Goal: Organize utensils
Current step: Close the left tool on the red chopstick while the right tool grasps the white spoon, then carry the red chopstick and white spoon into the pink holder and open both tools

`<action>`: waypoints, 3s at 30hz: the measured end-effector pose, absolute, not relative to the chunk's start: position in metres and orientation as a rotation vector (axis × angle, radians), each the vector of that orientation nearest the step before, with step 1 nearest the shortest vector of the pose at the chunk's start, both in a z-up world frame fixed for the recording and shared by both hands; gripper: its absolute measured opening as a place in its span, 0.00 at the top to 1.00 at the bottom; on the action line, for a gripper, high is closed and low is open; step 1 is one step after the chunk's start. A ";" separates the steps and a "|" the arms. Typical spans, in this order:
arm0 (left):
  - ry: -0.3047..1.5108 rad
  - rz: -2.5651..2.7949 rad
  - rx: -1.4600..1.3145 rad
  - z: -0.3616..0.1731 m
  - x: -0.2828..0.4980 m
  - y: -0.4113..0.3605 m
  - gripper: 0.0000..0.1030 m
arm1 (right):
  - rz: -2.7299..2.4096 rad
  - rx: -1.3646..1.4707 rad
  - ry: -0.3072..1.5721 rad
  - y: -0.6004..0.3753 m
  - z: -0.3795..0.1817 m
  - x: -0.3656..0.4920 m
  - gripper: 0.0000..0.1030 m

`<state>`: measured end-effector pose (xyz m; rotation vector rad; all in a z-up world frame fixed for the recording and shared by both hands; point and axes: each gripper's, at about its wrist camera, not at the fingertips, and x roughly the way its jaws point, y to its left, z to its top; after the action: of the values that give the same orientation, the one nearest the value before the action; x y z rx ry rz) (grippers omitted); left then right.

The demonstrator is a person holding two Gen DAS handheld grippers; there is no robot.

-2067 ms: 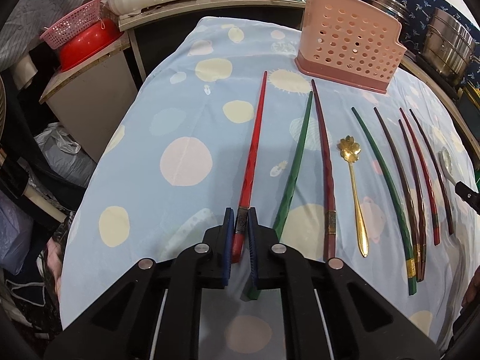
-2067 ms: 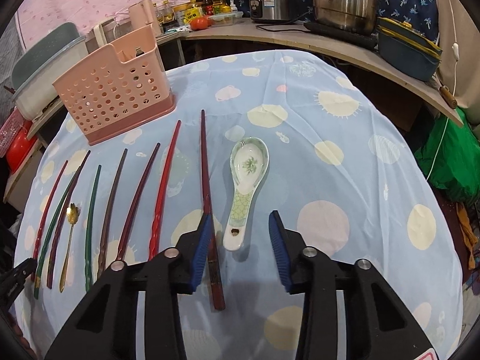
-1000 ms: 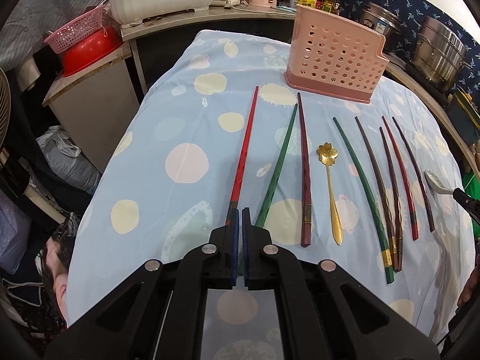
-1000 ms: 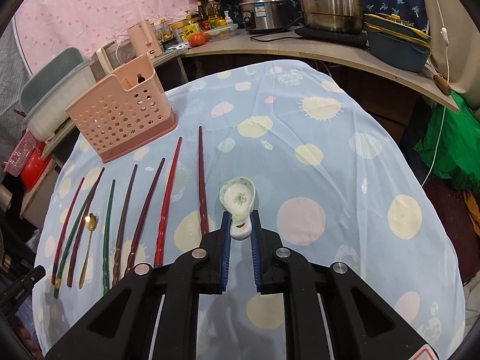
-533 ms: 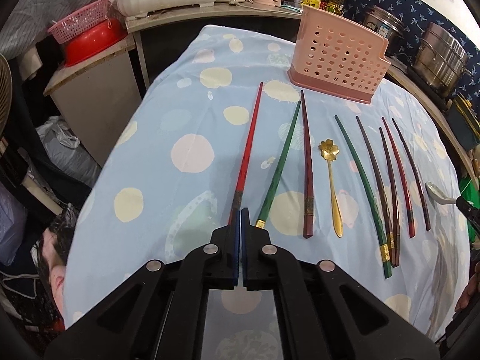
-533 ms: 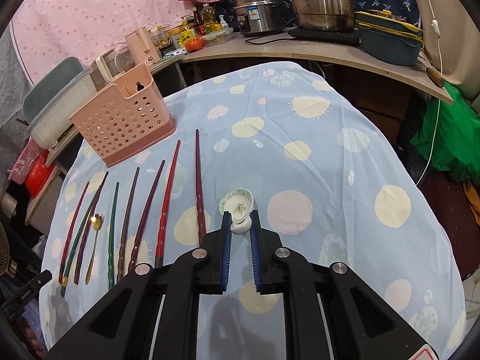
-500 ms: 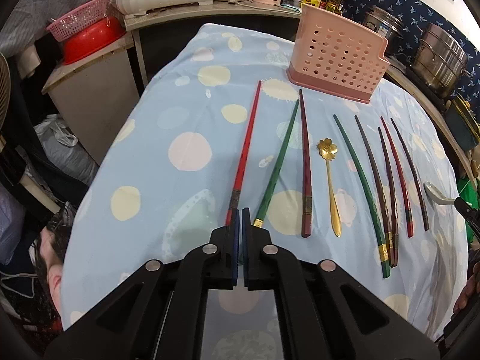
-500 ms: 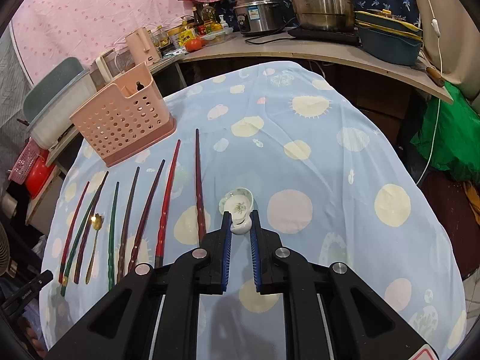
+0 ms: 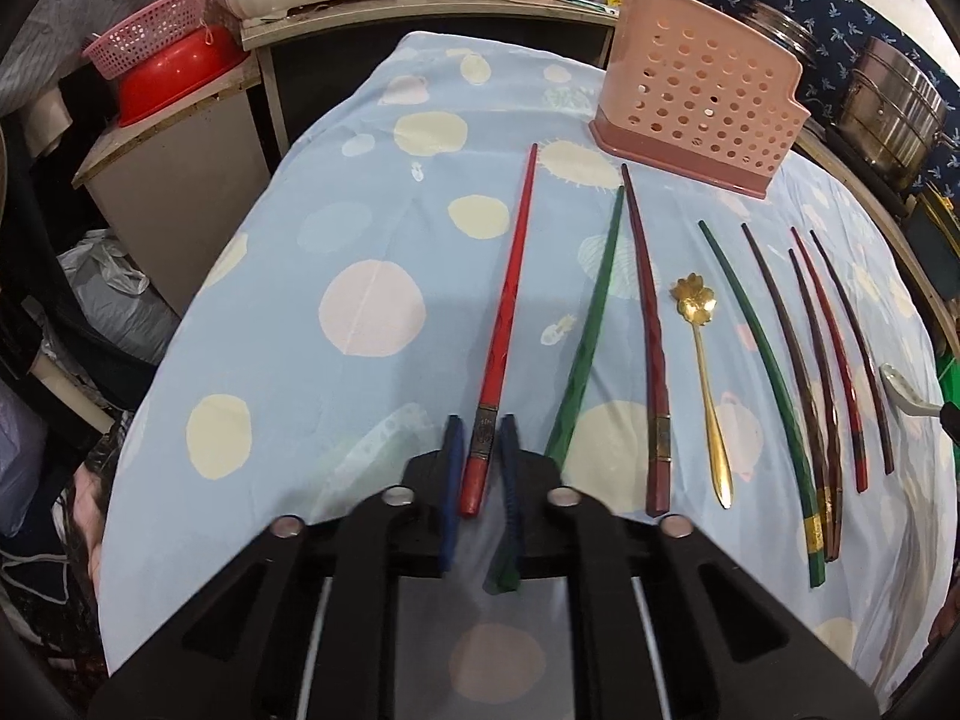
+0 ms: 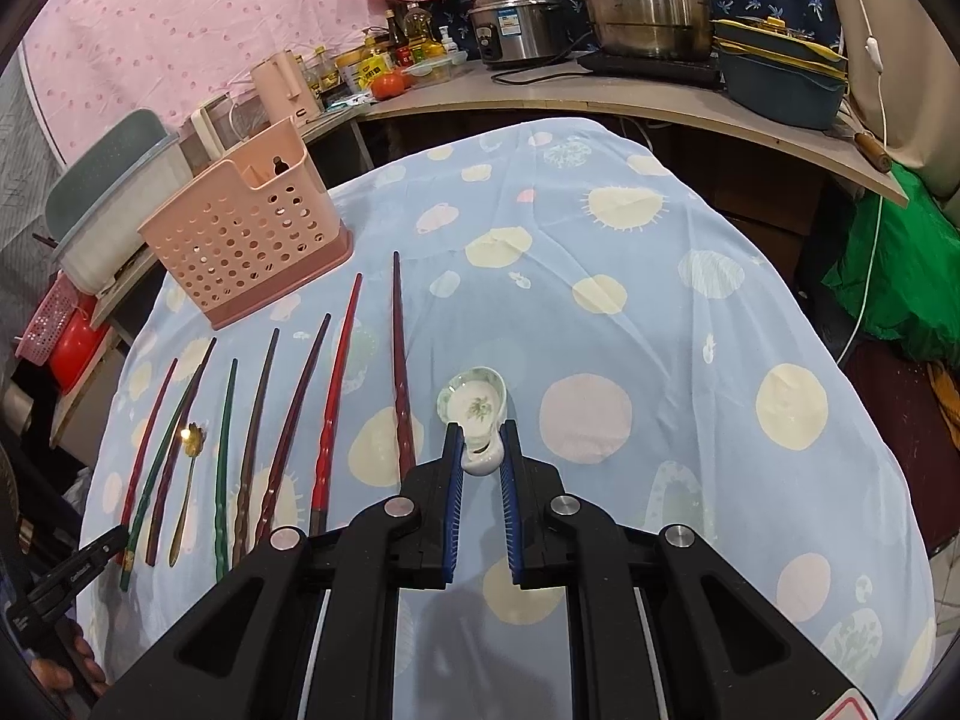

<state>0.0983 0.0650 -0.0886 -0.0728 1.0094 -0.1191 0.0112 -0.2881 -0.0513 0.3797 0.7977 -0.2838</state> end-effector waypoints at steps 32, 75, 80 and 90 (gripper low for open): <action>0.760 -0.212 -0.045 0.064 0.087 0.038 0.94 | -0.159 0.376 0.688 -0.270 0.025 0.017 0.93; 0.629 -0.261 -0.026 0.154 0.295 -0.046 0.93 | -0.019 0.231 0.692 -0.235 0.055 0.287 0.93; 0.644 -0.203 -0.039 0.138 0.295 -0.036 0.59 | -0.065 0.205 0.639 -0.233 0.060 0.271 0.58; 0.652 -0.182 -0.014 0.128 0.265 -0.028 0.57 | -0.059 0.260 0.592 -0.237 0.071 0.211 0.55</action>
<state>0.2647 -0.0278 0.1283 -0.0143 0.6519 -0.1816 0.2109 -0.2367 0.0711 0.2599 0.5916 -0.0590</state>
